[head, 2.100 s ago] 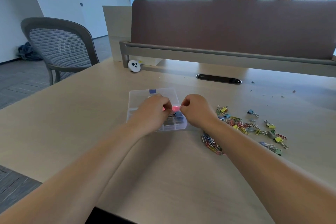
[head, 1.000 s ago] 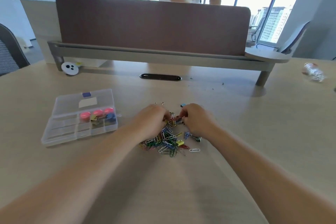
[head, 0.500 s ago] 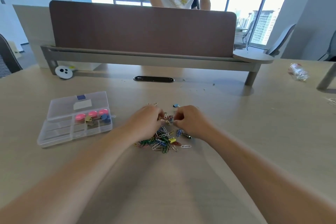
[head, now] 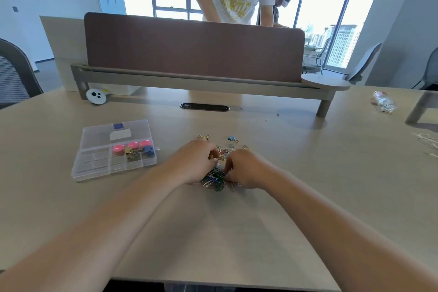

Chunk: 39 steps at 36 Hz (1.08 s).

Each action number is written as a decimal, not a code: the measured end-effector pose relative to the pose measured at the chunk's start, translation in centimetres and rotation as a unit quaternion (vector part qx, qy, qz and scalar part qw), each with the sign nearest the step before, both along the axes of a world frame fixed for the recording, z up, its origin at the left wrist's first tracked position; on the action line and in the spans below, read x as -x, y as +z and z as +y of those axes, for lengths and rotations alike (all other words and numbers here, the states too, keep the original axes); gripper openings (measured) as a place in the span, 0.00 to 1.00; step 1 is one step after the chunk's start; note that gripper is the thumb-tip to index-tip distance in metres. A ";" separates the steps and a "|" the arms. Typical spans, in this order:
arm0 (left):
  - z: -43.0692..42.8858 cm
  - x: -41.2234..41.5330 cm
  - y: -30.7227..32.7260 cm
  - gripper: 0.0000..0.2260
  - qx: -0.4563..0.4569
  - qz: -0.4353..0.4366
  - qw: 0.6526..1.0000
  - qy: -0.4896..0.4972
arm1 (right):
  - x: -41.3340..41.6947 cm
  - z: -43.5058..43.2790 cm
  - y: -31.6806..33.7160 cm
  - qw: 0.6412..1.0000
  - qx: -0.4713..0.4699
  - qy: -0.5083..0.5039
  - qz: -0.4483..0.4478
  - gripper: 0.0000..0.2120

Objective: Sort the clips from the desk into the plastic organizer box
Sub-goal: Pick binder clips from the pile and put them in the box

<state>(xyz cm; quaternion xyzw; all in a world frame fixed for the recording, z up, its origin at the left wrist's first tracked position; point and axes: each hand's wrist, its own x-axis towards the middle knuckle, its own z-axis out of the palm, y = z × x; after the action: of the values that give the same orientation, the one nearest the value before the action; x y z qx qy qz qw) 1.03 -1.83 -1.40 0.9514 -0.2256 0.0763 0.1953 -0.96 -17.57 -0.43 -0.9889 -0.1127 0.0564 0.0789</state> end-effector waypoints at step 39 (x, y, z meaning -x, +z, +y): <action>-1.8 0.8 0.3 0.06 0.011 0.039 0.999 -0.013 | 0.0 -3.6 0.3 0.998 -0.021 -0.058 0.028 0.16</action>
<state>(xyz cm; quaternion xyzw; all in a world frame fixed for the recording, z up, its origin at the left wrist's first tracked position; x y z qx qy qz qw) 0.23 -3.67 -1.12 0.9485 -0.2290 0.0396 0.2153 -0.94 -21.20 -0.11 -0.9899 -0.0538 0.0768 0.1062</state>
